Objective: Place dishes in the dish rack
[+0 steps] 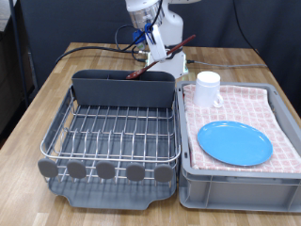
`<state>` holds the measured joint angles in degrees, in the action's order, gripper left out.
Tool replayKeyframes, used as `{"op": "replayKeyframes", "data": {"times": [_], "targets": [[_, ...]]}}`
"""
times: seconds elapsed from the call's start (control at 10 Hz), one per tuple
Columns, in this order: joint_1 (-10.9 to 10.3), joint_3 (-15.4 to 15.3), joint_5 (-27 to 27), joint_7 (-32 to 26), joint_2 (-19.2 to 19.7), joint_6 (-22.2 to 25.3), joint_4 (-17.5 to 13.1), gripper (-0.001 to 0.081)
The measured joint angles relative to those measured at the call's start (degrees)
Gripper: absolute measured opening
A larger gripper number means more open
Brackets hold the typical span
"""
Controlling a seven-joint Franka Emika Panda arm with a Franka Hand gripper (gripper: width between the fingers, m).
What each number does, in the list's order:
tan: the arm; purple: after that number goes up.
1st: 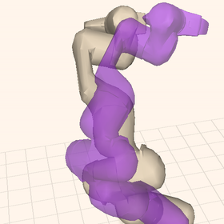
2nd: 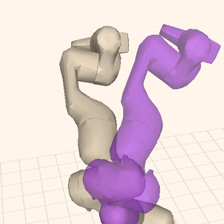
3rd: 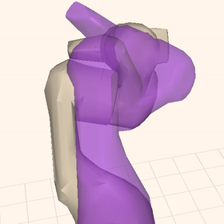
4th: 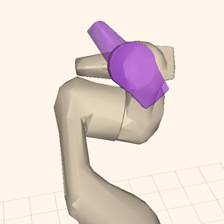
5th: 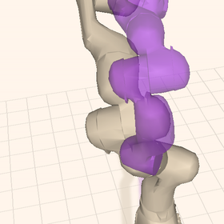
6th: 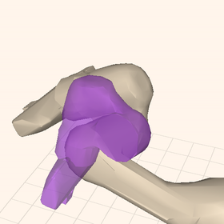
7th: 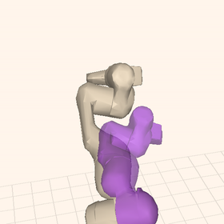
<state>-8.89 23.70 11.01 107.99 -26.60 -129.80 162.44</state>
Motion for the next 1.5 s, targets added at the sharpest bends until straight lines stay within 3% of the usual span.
{"op": "replayKeyframes", "data": {"times": [0.8,1.2,1.4,1.5], "targets": [[-0.19,7.30,0.76,-8.41,4.56,0.15,-2.38,0.0086],[-0.26,7.74,0.02,-9.38,8.80,-5.26,-3.08,0.0091],[0.65,5.93,-4.87,-6.15,9.23,-7.61,-3.36,0.0449],[1.59,4.25,-8.73,-2.70,9.19,-8.23,-3.63,0.0449]]}}
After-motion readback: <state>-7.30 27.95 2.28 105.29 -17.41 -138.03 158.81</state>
